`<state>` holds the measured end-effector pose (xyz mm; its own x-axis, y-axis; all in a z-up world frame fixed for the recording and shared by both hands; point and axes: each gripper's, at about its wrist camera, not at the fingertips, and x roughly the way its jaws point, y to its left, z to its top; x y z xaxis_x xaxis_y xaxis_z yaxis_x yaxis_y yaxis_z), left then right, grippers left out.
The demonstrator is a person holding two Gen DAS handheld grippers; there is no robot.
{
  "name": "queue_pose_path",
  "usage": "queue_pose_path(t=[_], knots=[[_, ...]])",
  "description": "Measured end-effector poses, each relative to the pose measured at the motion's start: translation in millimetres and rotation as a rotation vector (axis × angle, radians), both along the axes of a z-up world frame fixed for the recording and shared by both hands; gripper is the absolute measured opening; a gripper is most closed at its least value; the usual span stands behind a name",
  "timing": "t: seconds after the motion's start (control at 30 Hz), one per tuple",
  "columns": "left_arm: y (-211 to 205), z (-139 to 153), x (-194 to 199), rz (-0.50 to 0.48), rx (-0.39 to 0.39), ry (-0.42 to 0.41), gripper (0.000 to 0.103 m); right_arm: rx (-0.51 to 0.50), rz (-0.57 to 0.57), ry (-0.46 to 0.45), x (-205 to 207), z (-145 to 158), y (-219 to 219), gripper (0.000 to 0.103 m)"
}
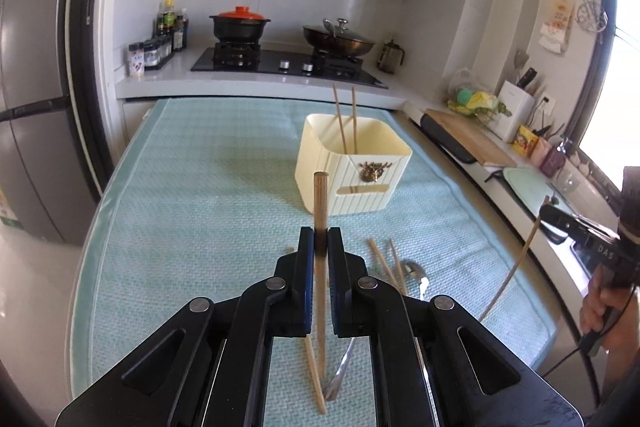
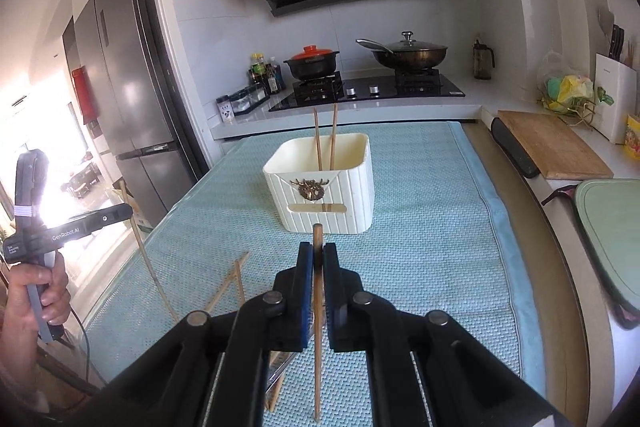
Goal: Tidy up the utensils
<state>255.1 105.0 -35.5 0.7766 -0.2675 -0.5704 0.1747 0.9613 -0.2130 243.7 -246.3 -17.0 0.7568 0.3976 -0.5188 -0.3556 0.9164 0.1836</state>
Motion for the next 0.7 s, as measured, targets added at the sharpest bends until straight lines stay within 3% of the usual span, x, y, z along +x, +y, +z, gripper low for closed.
queue_pose_path(t=[0.43, 0.7], knots=[[-2.2, 20.7, -17.3, 0.004, -0.039, -0.071, 0.005, 0.009, -0.009, -0.104, -18.4, 20.6, -2.6, 0.005], [-4.4, 45.3, -2.7, -0.012, -0.071, -0.121, 0.004, 0.0, 0.006, -0.156, -11.1, 41.4, 5.4, 0.005]])
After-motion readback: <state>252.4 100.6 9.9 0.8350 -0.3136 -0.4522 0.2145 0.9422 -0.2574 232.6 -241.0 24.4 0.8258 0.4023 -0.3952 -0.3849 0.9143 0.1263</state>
